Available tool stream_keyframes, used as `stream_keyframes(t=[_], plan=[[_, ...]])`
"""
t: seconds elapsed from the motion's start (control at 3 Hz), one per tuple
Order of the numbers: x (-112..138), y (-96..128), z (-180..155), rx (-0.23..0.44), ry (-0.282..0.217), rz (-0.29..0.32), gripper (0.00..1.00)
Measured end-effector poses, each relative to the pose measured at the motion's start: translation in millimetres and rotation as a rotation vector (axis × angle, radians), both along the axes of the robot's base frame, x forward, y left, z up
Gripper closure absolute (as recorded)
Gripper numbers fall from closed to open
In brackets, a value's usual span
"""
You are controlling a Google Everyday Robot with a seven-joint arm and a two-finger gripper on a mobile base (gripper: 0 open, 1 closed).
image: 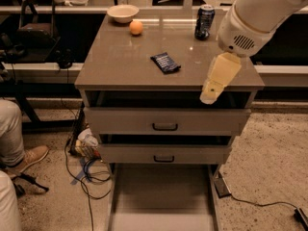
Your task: Place rxbar blueberry into bottom drawer
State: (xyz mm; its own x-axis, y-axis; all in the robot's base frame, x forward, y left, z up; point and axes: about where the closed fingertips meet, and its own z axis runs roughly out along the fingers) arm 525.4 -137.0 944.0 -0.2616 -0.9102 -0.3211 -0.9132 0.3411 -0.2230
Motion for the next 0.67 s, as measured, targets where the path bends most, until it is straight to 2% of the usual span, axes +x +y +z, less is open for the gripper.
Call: stream_keyframes(t=[0.33, 0.67], plan=[[-1, 2, -3, 0.007, 0.006, -0.012, 0.00], [30, 18, -16, 0.075, 0.003, -0.067, 0.00]])
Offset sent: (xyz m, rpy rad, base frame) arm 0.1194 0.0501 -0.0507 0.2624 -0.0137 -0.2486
